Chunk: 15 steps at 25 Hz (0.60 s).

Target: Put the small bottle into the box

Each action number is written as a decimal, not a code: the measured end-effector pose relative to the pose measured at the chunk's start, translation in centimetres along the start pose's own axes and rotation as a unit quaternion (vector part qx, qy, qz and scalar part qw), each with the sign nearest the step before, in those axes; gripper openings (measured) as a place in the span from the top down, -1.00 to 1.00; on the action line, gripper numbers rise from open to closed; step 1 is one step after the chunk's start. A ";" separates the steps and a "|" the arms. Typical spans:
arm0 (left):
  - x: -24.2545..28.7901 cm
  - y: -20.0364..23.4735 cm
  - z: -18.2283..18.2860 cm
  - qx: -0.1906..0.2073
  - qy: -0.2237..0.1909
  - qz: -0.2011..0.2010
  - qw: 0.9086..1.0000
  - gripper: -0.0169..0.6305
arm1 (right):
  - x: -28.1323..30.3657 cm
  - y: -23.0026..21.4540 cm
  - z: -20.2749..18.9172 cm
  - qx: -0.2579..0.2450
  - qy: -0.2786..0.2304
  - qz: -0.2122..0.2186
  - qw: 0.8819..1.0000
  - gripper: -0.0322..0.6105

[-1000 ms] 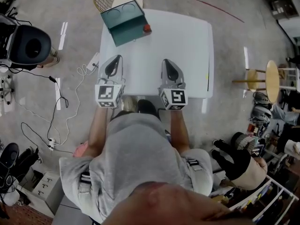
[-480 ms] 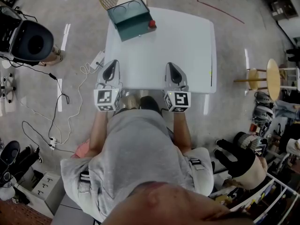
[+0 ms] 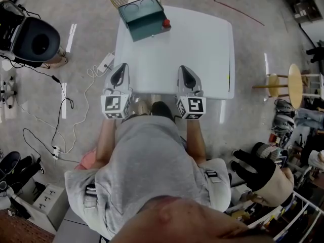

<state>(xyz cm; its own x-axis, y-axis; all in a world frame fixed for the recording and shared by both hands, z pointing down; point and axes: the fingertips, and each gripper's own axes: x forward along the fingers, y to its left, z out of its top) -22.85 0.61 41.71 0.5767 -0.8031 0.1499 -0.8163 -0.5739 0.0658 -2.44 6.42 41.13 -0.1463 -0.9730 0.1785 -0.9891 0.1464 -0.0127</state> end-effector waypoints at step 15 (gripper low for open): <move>0.4 -0.5 0.5 0.009 -0.006 0.000 1.000 0.91 | 0.4 0.1 0.0 -0.004 -0.003 0.009 1.000 0.89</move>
<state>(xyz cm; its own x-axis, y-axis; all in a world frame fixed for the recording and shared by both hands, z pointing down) -22.19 0.51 41.28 0.5771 -0.8049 0.1384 -0.8157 -0.5765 0.0483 -2.60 6.01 41.23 -0.1637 -0.9714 0.1721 -0.9863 0.1648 -0.0076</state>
